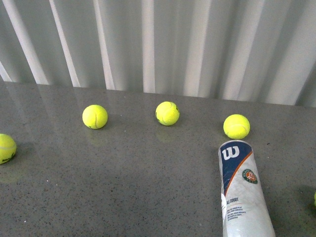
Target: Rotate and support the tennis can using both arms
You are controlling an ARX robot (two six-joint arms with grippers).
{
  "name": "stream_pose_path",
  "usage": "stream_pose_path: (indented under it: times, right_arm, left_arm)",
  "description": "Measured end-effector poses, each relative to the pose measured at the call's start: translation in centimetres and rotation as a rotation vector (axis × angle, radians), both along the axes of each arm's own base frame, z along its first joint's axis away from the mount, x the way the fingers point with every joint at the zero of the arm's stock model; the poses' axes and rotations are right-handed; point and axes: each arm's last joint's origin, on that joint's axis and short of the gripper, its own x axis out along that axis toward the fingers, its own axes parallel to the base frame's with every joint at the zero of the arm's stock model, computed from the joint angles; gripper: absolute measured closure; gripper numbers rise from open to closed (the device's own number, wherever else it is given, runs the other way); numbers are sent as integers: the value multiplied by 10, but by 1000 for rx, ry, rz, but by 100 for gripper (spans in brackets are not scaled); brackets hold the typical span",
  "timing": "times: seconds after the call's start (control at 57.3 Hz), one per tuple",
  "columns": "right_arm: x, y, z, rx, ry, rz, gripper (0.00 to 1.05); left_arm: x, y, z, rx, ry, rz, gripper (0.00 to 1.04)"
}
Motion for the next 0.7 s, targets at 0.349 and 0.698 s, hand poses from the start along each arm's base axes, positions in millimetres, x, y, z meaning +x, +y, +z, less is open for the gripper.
stream_pose_path:
  times: [0.349,0.698]
  right_arm:
    - [0,0,0,0,0,0,7]
    - [0,0,0,0,0,0,7]
  left_arm:
    - [0,0,0,0,0,0,7]
    - [0,0,0,0,0,0,7]
